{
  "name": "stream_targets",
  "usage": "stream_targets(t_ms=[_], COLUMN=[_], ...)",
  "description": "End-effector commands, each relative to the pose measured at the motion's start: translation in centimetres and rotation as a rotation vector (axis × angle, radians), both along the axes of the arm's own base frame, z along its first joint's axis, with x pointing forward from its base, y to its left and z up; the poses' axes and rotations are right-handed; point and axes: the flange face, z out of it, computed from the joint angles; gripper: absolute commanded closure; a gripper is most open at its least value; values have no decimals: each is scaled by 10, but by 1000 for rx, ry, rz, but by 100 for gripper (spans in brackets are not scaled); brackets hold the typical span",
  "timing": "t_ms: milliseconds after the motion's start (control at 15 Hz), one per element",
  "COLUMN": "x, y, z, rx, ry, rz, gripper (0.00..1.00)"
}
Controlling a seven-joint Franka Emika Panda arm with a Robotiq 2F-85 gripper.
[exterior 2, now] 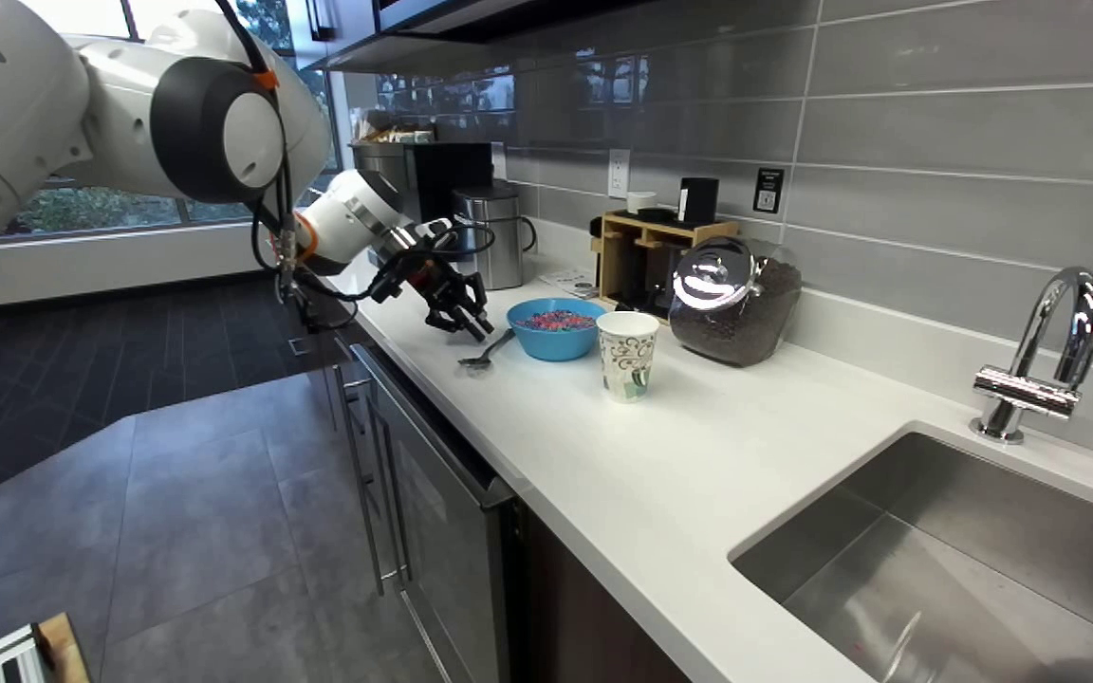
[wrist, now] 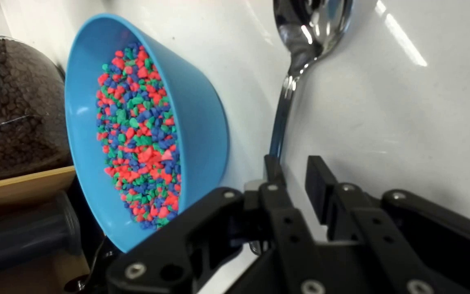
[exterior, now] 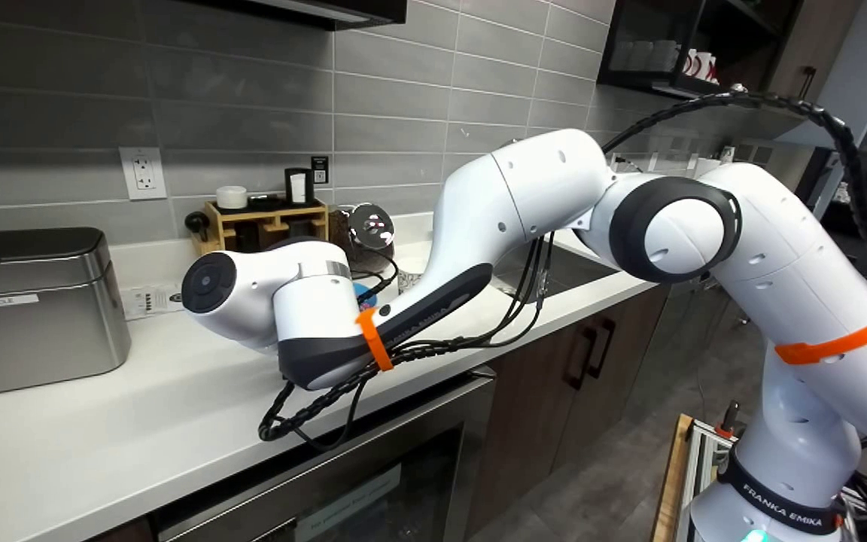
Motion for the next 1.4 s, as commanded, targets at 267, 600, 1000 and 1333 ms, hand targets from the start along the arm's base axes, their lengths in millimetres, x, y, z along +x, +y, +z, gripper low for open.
stream_targets(t_ms=[267,600,1000,1333], x=[1,-2,-3,-6], y=[4,-4,-9,-12], z=[-2,1,-8,-11], rx=[-9,-40,-64,-75], ry=[8,22,33,43], rz=[11,-12,-40,-55], gripper=[100,71,79,60])
